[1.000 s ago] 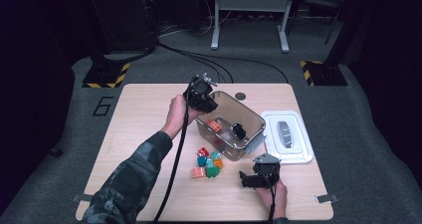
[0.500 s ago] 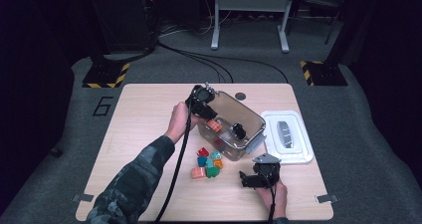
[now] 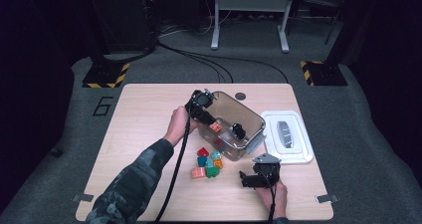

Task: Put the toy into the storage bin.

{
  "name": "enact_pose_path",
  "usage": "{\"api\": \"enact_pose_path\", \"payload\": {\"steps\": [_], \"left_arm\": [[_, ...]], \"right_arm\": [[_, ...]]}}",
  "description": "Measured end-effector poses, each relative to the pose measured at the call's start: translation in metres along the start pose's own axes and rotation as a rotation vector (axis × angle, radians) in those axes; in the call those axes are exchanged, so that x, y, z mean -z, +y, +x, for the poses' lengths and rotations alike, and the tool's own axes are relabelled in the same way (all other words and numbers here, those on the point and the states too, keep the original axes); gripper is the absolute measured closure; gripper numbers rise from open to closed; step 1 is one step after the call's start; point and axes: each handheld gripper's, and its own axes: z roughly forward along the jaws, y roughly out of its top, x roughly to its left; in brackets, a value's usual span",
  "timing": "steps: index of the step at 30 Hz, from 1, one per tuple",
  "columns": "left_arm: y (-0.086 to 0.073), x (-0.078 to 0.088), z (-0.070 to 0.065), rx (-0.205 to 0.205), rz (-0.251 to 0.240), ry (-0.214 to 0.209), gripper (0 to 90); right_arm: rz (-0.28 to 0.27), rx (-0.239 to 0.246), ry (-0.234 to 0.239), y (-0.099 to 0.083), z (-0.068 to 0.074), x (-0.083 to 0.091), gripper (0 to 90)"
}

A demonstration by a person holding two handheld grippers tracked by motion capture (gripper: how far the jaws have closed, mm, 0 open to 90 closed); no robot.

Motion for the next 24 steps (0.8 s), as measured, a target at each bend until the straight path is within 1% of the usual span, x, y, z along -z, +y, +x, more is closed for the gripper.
{"api": "enact_pose_path", "payload": {"steps": [3, 5, 9, 11, 13, 14, 15, 16, 19, 24], "left_arm": [[-0.001, 0.002, 0.001, 0.008, -0.004, 0.005, 46.3], [-0.002, 0.005, 0.001, 0.013, -0.013, 0.0, 40.7], [-0.005, 0.017, 0.0, 0.006, -0.041, -0.007, 32.2], [-0.007, 0.024, -0.001, -0.003, -0.055, -0.001, 29.0], [-0.01, 0.031, -0.001, -0.002, -0.068, 0.001, 26.1], [-0.013, 0.034, -0.002, 0.002, -0.077, 0.002, 24.9], [-0.015, 0.038, -0.001, -0.003, -0.08, 0.005, 23.6], [-0.018, 0.041, -0.002, 0.004, -0.092, 0.007, 22.6], [-0.028, 0.051, -0.001, 0.008, -0.11, 0.019, 19.3], [-0.051, 0.061, 0.001, 0.024, -0.133, 0.033, 16.2]], "right_arm": [[0.0, 0.0, 0.0, 0.0, 0.0, 0.0, 2.5], [0.0, 0.0, 0.001, 0.0, 0.0, 0.0, 2.5], [0.0, 0.0, 0.001, 0.0, 0.0, 0.0, 2.5], [0.001, 0.0, 0.001, 0.0, 0.0, 0.0, 2.5], [-0.001, 0.0, -0.001, 0.0, 0.0, 0.0, 2.6], [-0.001, 0.0, -0.001, 0.0, 0.0, 0.0, 2.6], [-0.001, 0.0, -0.001, 0.0, 0.0, 0.0, 2.6], [-0.001, -0.001, -0.002, 0.0, 0.0, 0.0, 2.6], [-0.002, -0.008, -0.007, 0.0, 0.0, 0.0, 2.7], [-0.002, -0.009, -0.007, 0.0, 0.0, 0.0, 2.7]]}}
